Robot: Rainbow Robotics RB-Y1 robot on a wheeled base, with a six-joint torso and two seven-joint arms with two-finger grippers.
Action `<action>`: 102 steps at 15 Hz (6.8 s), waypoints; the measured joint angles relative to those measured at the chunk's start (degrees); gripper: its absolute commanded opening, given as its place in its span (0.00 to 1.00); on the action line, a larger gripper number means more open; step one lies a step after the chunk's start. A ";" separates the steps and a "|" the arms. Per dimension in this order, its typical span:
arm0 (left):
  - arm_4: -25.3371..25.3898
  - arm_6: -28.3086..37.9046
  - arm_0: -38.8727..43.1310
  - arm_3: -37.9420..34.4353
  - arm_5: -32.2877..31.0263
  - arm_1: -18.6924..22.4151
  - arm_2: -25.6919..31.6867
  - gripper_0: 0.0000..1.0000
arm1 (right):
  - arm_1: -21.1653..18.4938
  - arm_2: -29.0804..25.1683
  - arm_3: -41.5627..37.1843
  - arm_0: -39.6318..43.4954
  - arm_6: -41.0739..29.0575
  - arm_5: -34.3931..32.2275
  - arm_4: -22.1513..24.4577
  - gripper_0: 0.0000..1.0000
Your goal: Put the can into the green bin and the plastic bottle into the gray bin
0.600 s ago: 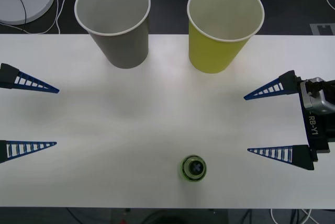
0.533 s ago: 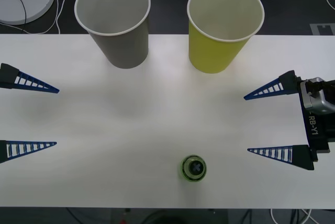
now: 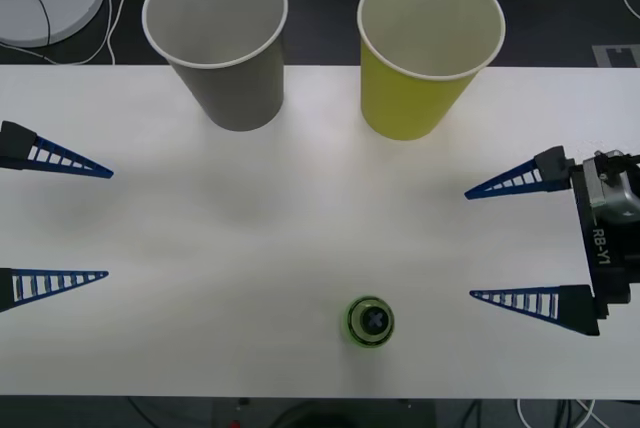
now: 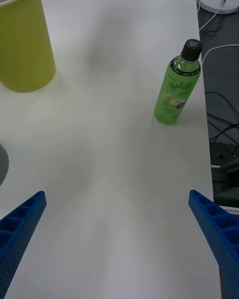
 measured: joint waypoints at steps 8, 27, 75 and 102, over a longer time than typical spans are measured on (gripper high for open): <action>0.00 0.00 0.00 0.00 0.00 0.00 0.00 1.00 | 2.83 -8.48 0.62 11.00 10.93 0.00 -1.65 1.00; 0.00 0.00 0.00 0.00 0.00 0.00 0.00 1.00 | 10.11 -4.13 18.38 24.55 38.43 -2.25 -17.03 1.00; 0.00 0.00 0.00 0.00 0.01 0.01 0.00 1.00 | 19.52 40.08 34.55 2.10 73.49 12.99 -37.74 1.00; 0.00 0.00 0.00 0.00 0.01 0.01 0.00 1.00 | 24.30 44.82 34.54 -3.35 73.43 16.53 -37.67 0.00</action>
